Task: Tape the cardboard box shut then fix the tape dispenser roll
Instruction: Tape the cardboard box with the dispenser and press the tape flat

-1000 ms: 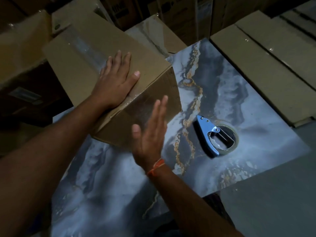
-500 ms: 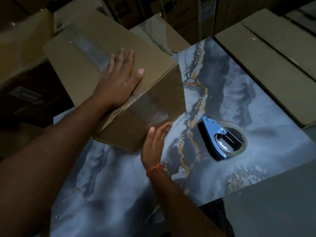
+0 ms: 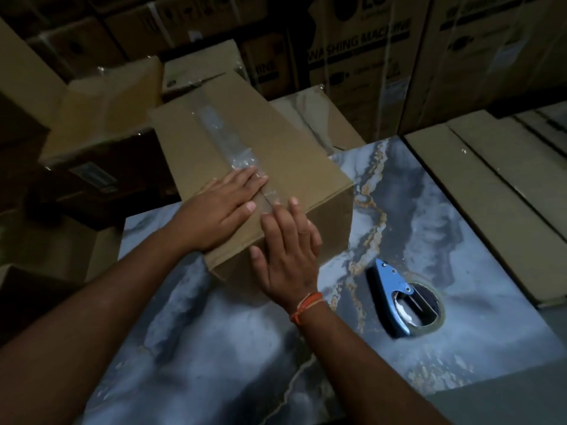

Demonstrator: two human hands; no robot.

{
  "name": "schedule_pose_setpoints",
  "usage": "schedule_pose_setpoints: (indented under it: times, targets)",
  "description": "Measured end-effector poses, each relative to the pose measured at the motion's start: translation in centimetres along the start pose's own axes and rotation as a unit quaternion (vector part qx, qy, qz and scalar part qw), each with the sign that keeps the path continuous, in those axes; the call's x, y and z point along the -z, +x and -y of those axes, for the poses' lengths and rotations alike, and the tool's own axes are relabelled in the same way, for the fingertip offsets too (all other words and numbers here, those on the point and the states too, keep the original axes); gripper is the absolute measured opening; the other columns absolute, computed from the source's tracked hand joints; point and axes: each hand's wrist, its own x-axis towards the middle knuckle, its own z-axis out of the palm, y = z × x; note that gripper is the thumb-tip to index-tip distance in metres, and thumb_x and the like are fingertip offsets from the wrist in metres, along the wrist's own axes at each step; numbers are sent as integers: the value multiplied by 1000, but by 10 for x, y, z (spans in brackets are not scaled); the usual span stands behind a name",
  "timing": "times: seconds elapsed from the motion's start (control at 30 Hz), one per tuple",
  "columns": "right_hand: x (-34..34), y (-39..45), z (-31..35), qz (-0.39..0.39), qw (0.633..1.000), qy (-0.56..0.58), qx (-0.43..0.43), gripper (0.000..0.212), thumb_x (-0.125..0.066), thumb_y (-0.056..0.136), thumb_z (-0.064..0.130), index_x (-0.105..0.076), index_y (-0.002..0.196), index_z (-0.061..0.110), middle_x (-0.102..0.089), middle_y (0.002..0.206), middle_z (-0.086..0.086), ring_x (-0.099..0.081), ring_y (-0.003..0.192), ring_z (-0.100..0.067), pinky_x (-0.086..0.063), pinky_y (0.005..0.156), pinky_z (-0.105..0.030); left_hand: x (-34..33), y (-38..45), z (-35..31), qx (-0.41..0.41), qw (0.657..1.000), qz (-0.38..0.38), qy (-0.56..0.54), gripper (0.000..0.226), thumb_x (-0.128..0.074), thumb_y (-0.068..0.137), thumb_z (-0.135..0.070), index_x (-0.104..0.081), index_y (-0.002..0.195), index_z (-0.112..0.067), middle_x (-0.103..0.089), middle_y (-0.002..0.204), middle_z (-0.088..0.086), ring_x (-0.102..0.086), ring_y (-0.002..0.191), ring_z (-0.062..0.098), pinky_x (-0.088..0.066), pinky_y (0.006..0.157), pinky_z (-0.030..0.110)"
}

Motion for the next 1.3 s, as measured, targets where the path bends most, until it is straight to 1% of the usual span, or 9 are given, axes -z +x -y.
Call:
schedule_pose_setpoints:
  times: [0.13,0.27,0.37,0.53,0.7,0.97,1.07,1.17,1.3]
  targets:
    - [17,2,-9,38,997,-48,40,51,-39,98,47,-59,135,18,-56,146,-5,-39,147,-25,-31,110,-44,2,28,12,50,998,7,27,64,-19,101,-59,-11,161,-37,-8,173,1,-9,159,23,-16,124,51]
    - [42,11,-15,89,991,-50,89,53,-36,100,47,-58,138,16,-57,146,-5,-44,143,-24,-31,115,-44,7,53,40,146,989,-14,27,62,-20,103,-61,-9,160,-41,-8,173,0,-10,158,29,-13,124,56]
    - [61,29,-18,171,976,-40,126,60,-29,103,52,-54,143,16,-53,150,-5,-43,144,-23,-28,120,-43,5,52,55,207,977,-32,33,60,-20,103,-60,-12,160,-42,-11,172,0,-12,157,34,-11,122,60]
    - [64,97,-16,366,911,-74,176,70,-13,102,56,-29,157,16,-27,165,-7,-22,154,-23,-18,123,-42,2,50,53,202,978,-44,18,59,-23,105,-49,-14,162,-34,-13,172,-1,-13,158,28,-12,124,54]
    - [18,141,-11,436,875,-115,178,69,-18,103,50,-8,161,13,-4,170,-7,-3,157,-23,-9,124,-41,1,47,52,202,977,-61,22,58,-27,106,-40,-22,161,-22,-19,171,1,-18,157,27,-19,123,48]
    - [30,127,-2,425,886,-110,147,72,-21,103,54,-11,160,11,-6,170,-10,-5,157,-25,-10,124,-42,5,42,43,204,977,-62,21,59,-28,106,-39,-24,160,-18,-22,170,4,-20,156,28,-19,123,48]
    - [51,81,-6,304,940,-85,131,69,-22,103,54,-26,157,11,-21,167,-12,-14,156,-27,-13,124,-42,4,43,42,206,976,-61,18,59,-27,106,-39,-23,161,-17,-22,170,6,-20,156,30,-19,124,49]
    - [53,31,-13,167,983,-31,73,71,-31,104,51,-16,160,10,-3,169,-11,0,157,-27,-7,127,-42,2,41,32,208,976,-63,3,61,-25,107,-42,-21,160,-11,-18,171,11,-14,157,35,-15,125,49]
    - [18,-39,-22,153,987,46,-34,81,-46,101,41,-7,157,-3,8,166,-21,7,156,-35,-9,127,-47,-1,31,-3,121,991,-57,-25,65,-25,107,-48,-13,162,-17,1,173,8,7,158,32,-7,126,52]
